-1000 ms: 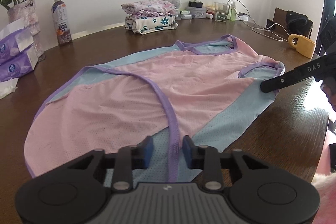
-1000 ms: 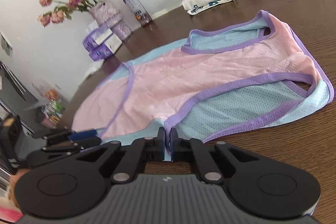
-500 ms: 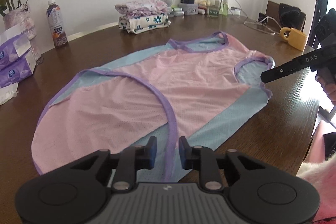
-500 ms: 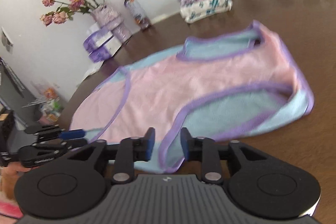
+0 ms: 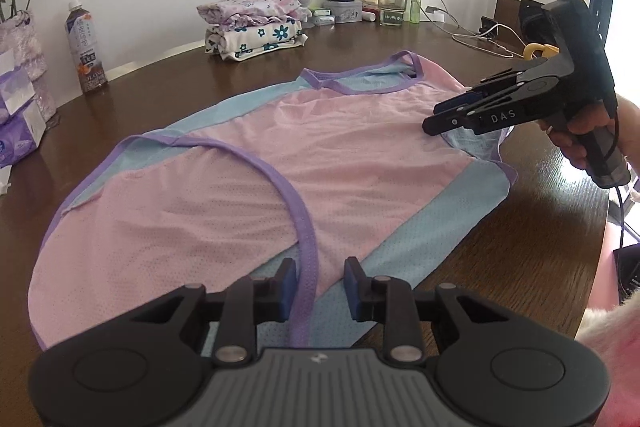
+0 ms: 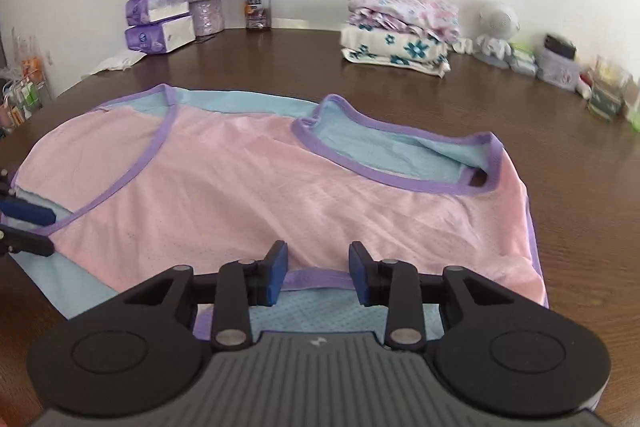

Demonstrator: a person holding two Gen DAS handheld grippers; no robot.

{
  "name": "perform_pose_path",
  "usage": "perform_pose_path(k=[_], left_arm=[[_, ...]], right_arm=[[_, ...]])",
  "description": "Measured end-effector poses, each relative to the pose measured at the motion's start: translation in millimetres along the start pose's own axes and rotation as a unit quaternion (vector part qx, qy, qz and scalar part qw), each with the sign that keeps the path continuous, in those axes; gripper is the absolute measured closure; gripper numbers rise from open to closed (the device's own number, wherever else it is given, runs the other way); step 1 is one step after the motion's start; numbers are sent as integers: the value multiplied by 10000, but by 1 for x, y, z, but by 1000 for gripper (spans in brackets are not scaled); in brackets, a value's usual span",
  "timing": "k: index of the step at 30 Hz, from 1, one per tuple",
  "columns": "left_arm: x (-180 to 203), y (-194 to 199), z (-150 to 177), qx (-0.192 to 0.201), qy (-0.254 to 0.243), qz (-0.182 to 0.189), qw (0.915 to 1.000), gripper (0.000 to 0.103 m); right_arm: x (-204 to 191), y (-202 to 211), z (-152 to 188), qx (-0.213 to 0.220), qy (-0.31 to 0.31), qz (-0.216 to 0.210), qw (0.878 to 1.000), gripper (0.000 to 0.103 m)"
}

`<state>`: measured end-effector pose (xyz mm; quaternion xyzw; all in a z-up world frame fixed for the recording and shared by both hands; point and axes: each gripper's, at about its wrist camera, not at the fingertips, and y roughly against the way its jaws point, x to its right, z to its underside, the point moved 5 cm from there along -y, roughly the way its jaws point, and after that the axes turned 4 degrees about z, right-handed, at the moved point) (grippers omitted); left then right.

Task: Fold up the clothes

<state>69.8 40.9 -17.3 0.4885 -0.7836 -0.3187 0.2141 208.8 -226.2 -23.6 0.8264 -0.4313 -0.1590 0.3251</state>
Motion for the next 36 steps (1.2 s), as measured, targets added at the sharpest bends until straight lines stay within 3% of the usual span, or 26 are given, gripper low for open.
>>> perform_pose_path(k=[3, 6, 13, 25, 27, 32, 36], left_arm=[[-2, 3, -2, -28, 48, 7, 10000, 79], [0, 4, -14, 185, 38, 159, 9997, 80], [9, -11, -13, -5, -258, 287, 9993, 82], [11, -3, -14, -123, -200, 436, 9988, 82], [9, -6, -12, -214, -184, 427, 9987, 82], [-3, 3, -35, 69, -39, 455, 9989, 81], [-27, -3, -77, 385, -64, 104, 9992, 71]], right_arm=[[6, 3, -5, 29, -121, -16, 9999, 70], [-3, 5, -9, 74, -237, -482, 9985, 70], [-21, 11, 8, -6, 589, -333, 9977, 70], [-59, 30, 10, -39, 1028, -976, 9899, 69], [-55, 28, 0, 32, 940, -948, 9910, 69], [-34, 15, -35, 294, 544, -729, 9954, 68], [-17, 1, -63, 454, 210, -568, 9971, 68]])
